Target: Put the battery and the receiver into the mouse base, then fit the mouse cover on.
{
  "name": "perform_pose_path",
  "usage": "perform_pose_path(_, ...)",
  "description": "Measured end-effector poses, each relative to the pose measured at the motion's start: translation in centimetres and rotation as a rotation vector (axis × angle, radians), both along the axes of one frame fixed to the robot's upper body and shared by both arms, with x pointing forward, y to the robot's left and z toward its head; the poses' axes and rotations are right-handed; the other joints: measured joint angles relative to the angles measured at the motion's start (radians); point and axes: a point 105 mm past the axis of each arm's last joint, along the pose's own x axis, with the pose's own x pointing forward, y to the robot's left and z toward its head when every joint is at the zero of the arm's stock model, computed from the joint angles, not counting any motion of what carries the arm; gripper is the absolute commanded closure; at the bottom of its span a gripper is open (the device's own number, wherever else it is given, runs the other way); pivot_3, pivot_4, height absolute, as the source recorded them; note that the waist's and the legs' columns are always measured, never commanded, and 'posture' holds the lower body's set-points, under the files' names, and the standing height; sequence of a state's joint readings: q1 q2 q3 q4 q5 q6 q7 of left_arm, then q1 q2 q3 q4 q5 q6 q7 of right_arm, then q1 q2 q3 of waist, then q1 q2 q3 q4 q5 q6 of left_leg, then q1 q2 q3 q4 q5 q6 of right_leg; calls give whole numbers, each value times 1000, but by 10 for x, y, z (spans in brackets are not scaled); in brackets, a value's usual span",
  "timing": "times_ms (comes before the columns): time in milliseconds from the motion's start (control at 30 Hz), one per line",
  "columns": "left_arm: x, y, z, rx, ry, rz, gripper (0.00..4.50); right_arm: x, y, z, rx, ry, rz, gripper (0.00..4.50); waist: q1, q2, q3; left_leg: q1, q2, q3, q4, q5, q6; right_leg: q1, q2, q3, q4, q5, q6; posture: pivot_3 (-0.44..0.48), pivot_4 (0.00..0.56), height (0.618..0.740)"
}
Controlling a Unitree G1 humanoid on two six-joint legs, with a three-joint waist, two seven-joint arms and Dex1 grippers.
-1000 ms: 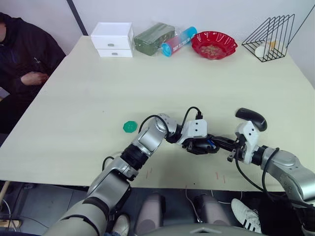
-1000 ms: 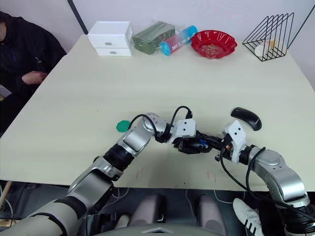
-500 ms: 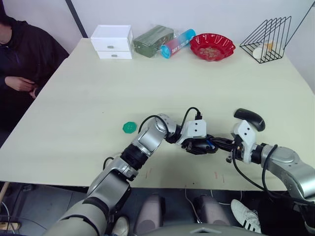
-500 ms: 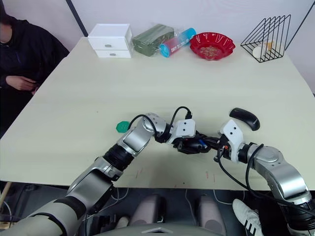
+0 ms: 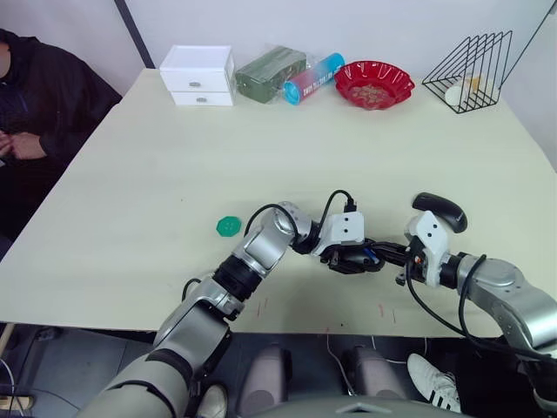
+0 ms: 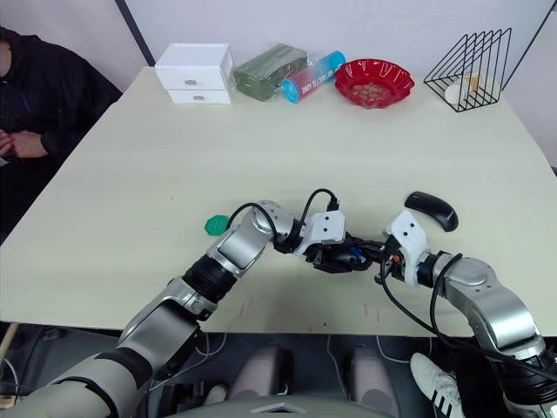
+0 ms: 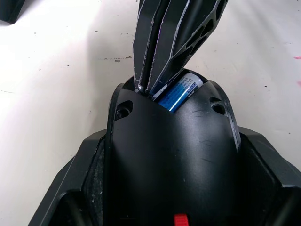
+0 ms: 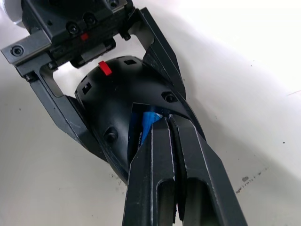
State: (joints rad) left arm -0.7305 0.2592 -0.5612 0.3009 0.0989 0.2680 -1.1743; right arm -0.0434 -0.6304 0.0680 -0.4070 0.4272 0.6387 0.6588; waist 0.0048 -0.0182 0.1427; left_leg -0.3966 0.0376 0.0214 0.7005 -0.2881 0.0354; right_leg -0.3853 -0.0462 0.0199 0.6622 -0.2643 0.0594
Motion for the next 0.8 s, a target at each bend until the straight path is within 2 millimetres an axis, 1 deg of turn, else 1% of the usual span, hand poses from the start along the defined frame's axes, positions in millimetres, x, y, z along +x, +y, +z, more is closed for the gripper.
perform_pose_path(133, 0, 0, 0, 0, -7, -5, 1512, -4, -4, 2, 50, -60, 9, 4468, -1, 0, 0, 0, 0, 0, 0, 0, 0, 0, 0, 0, 0, 0, 0, 0, 150, 740)
perform_pose_path(267, 0, 0, 1, -1, -9, -7, 1512, -6, -10, 2, 61, -80, 4, 4468, 0, 1, 1, -1, 0, 0, 0, 0, 0, 0, 0, 0, 0, 0, 0, 0, 150, 740)
perform_pose_path(367, 0, 0, 1, -2, -11, -11, 1512, -9, -27, 15, 108, -131, -12, 4468, -1, 1, 1, -1, 0, 0, 0, 0, 0, -1, 0, 0, 0, 0, 0, 0, 150, 740)
perform_pose_path(467, 0, 0, 1, -2, -12, -11, 1512, -14, -40, 24, 106, -200, -14, 4468, -1, 1, 1, -1, 0, 1, 0, 0, 0, -1, 0, 0, 0, 0, 0, 0, 150, 740)
perform_pose_path(567, 0, 0, 1, -2, -13, -12, 1512, -20, -52, 24, 96, -230, -24, 4468, -1, 2, 1, -1, 0, 1, 0, 0, 0, -1, 0, 1, 0, 0, 0, 0, 150, 740)
perform_pose_path(633, 0, 0, 1, -2, -13, -11, 1512, -20, -53, 25, 96, -240, -23, 4468, -2, 2, 1, -1, 0, 1, 0, 0, 0, -1, 0, 1, 0, 0, 0, 0, 150, 740)
perform_pose_path(733, 0, 0, 1, -2, -13, -12, 1512, -23, -56, 31, 101, -312, -22, 4468, -2, 2, 1, -1, 0, 1, 0, 0, 0, -1, 0, 1, 0, 0, 0, 0, 150, 740)
perform_pose_path(767, -1, 0, 1, -4, -12, -14, 1512, -30, -63, 30, 98, -323, -26, 4468, -2, 2, 2, -1, 0, 1, 0, 0, 0, -1, 0, 1, 0, 0, 0, 0, 150, 740)
perform_pose_path(800, -1, 0, 1, -5, -12, -14, 1512, -31, -64, 30, 98, -321, -26, 4468, 3, 2, 2, -1, 0, 1, -1, 0, 0, -1, 0, 1, -1, 0, 0, 0, 150, 740)
